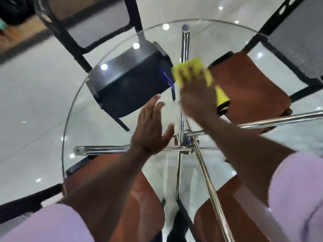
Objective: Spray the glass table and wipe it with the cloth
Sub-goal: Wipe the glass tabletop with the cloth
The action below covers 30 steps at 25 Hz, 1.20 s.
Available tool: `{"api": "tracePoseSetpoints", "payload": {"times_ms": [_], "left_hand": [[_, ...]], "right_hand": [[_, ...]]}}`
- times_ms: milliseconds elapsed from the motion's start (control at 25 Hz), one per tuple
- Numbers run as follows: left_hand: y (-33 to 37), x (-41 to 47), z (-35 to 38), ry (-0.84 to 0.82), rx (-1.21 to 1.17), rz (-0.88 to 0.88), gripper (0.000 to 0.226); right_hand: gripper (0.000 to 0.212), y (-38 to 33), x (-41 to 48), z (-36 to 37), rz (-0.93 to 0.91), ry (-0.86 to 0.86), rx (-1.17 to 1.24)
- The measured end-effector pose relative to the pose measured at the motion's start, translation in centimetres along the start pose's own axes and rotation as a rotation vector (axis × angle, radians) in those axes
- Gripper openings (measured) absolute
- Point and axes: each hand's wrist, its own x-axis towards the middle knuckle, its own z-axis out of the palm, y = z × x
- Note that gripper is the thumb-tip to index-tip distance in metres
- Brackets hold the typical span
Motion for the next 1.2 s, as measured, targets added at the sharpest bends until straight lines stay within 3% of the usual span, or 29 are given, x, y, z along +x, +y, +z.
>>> {"api": "tracePoseSetpoints", "payload": {"times_ms": [80, 200, 240, 320, 400, 440, 520, 600, 640, 720, 760, 880, 960, 1040, 1200], "left_hand": [[-1.3, -0.9, -2.4, 0.154, -0.121, -0.11, 0.054], [-9.1, -2.3, -7.0, 0.041, 0.22, -0.045, 0.061], [-12.0, -2.5, -8.3, -0.034, 0.331, -0.011, 0.069], [-15.3, -2.9, -9.7, -0.138, 0.45, -0.025, 0.078], [-16.2, -2.7, -8.8, -0.167, 0.464, -0.037, 0.08], [-16.1, -2.8, -8.4, -0.175, 0.447, -0.036, 0.079], [-16.3, -2.9, -8.6, -0.154, 0.428, -0.039, 0.079], [-16.2, -3.0, -9.1, -0.159, 0.388, -0.068, 0.078], [-16.1, -3.0, -9.3, -0.159, 0.378, -0.066, 0.078], [-16.0, -2.8, -9.2, -0.14, 0.347, -0.045, 0.077], [-16.1, -2.6, -9.2, -0.137, 0.341, -0.038, 0.077], [-16.5, -2.8, -9.1, -0.102, 0.323, -0.026, 0.077], [-16.6, -2.7, -9.1, -0.098, 0.303, -0.008, 0.073], [-16.7, -2.2, -9.4, -0.021, 0.179, -0.028, 0.06], [-14.4, -8.3, -13.2, 0.371, 0.131, -0.246, 0.036]], "right_hand": [[0.054, -5.0, -5.6, -0.8, -0.246, 0.11, -0.004], [0.057, -4.0, -6.0, -2.3, -0.444, -0.039, 0.043], [0.057, -2.9, -2.1, -1.5, -0.417, -0.069, -0.001], [0.057, -2.6, 6.9, -0.4, -0.145, -0.099, -0.008], [0.059, -5.1, 14.1, 0.6, 0.118, -0.024, 0.003], [0.061, -7.6, 15.9, 1.1, 0.151, -0.047, 0.003], [0.06, -14.5, 16.1, 1.7, -0.014, -0.082, 0.015], [0.057, -19.3, 11.7, 0.4, -0.329, -0.055, 0.013], [0.055, -19.1, 8.7, 0.6, -0.569, -0.1, -0.025], [0.055, -14.6, 7.5, 1.0, -0.827, -0.158, -0.055], [0.056, -12.2, 9.6, 1.7, -0.786, -0.112, -0.071], [0.056, -10.0, 15.9, 2.1, -0.185, 0.049, -0.078], [0.057, -14.7, 15.9, 2.1, -0.063, -0.019, -0.003], [0.059, -21.0, 12.1, 1.5, -0.189, 0.006, 0.025], [0.072, -27.9, -3.9, -1.3, -0.648, -0.171, 0.014]]}}
